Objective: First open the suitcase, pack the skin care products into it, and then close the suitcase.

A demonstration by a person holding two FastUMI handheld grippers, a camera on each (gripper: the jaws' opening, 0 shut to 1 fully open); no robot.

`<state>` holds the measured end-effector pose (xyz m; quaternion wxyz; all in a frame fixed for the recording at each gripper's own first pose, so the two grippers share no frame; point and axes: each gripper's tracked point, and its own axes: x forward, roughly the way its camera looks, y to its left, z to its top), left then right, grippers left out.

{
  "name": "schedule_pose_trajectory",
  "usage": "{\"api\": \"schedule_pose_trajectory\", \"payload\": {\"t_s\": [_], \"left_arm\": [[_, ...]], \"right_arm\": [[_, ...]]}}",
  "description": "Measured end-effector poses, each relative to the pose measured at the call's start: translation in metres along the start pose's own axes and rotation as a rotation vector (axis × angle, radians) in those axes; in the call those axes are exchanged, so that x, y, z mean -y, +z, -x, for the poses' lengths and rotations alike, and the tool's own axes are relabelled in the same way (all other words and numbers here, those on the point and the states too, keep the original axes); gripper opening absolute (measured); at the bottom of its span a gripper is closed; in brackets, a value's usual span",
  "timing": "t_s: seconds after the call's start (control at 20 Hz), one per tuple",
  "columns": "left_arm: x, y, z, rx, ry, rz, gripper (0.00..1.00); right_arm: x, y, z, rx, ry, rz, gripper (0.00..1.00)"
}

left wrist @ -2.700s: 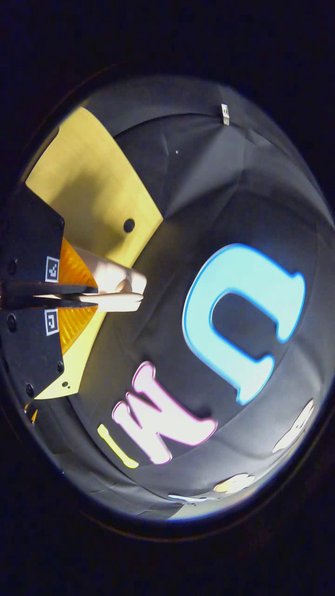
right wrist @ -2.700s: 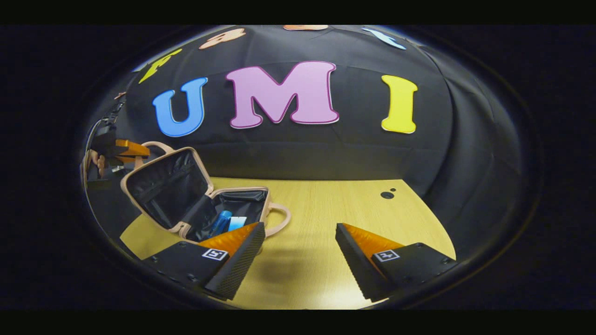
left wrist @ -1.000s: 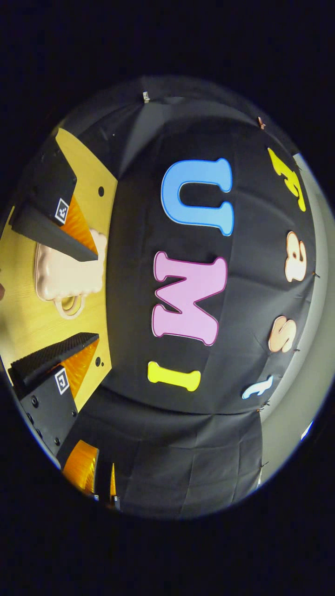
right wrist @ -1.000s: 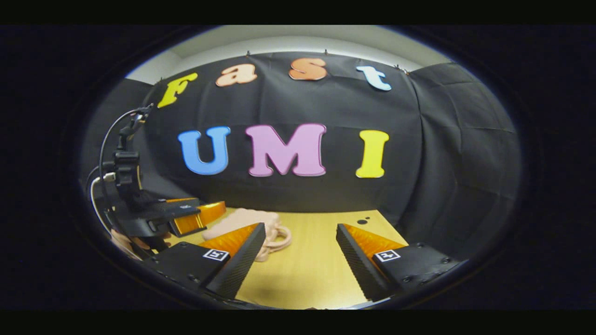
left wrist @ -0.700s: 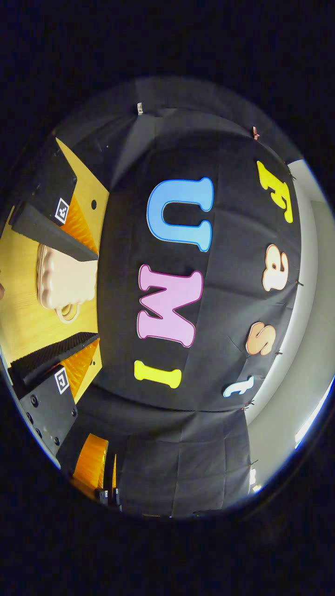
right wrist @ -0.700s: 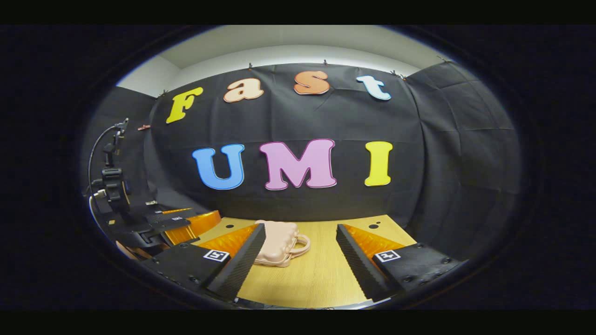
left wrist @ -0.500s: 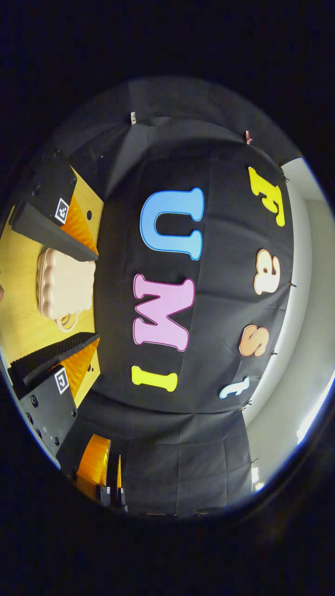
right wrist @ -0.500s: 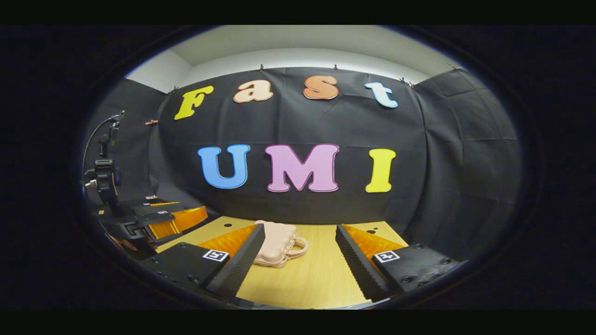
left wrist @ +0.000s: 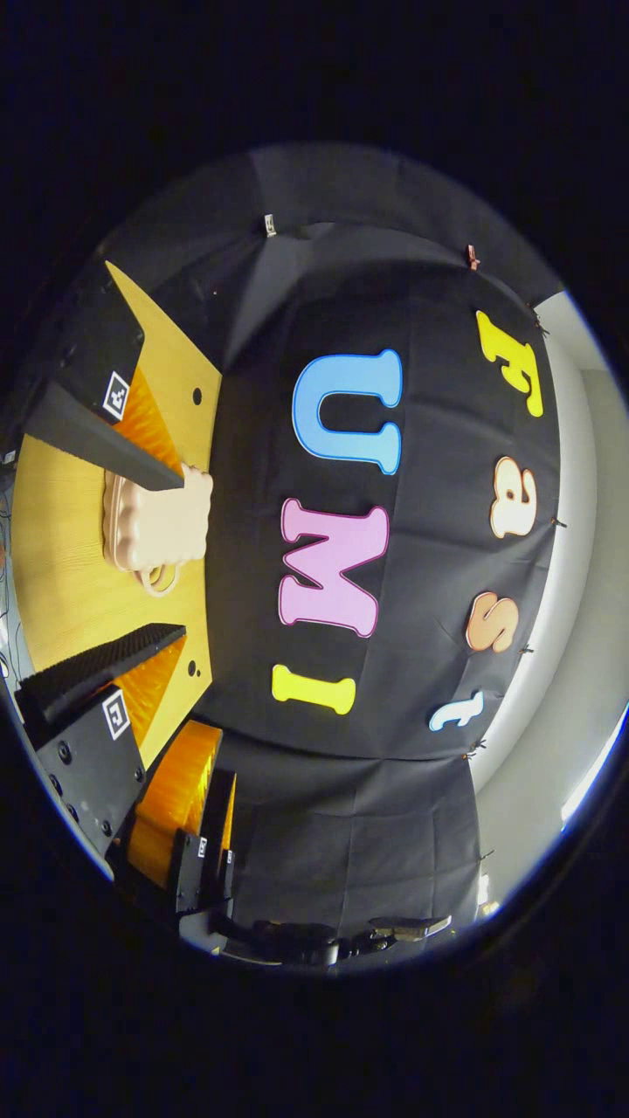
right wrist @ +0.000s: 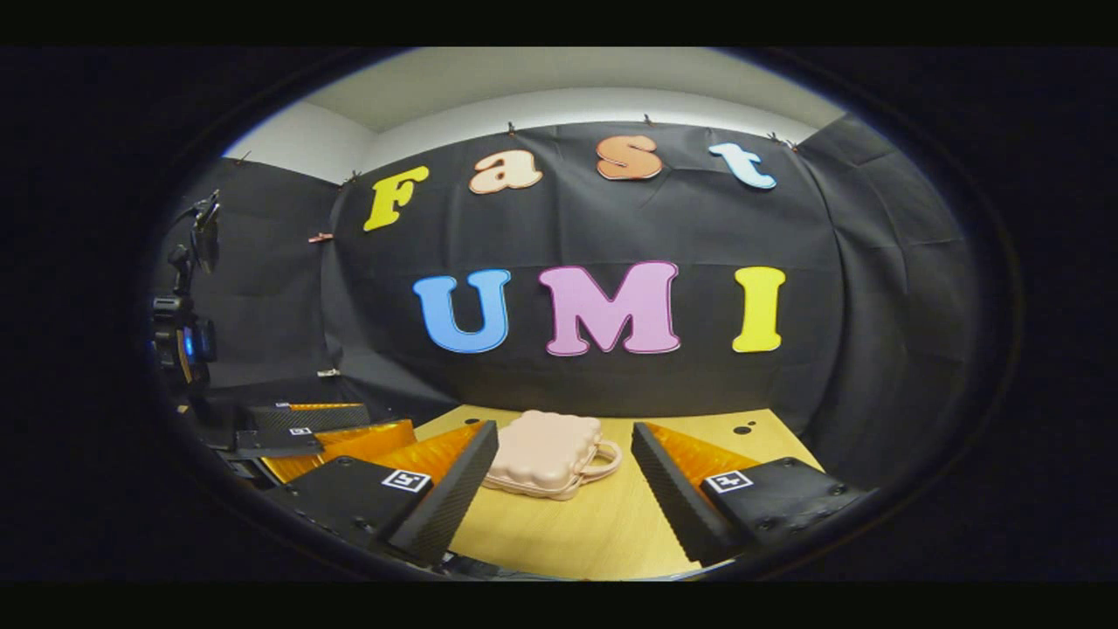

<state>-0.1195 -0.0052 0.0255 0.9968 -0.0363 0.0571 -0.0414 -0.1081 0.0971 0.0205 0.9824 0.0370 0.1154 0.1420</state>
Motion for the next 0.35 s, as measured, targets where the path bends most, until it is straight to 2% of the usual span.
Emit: {"api": "schedule_pose_trajectory", "payload": {"t_s": [0.15, 0.35], "left_arm": [[-0.009, 0.013, 0.009, 0.041, 0.025, -0.063, 0.96], [-0.008, 0.005, 0.012, 0.037, 0.006, -0.065, 0.95]], "right_arm": [[-0.008, 0.006, 0.003, 0.011, 0.019, -0.050, 0.98], [0.001, 0.009, 0.007, 0.034, -0.026, -0.013, 0.98]]}}
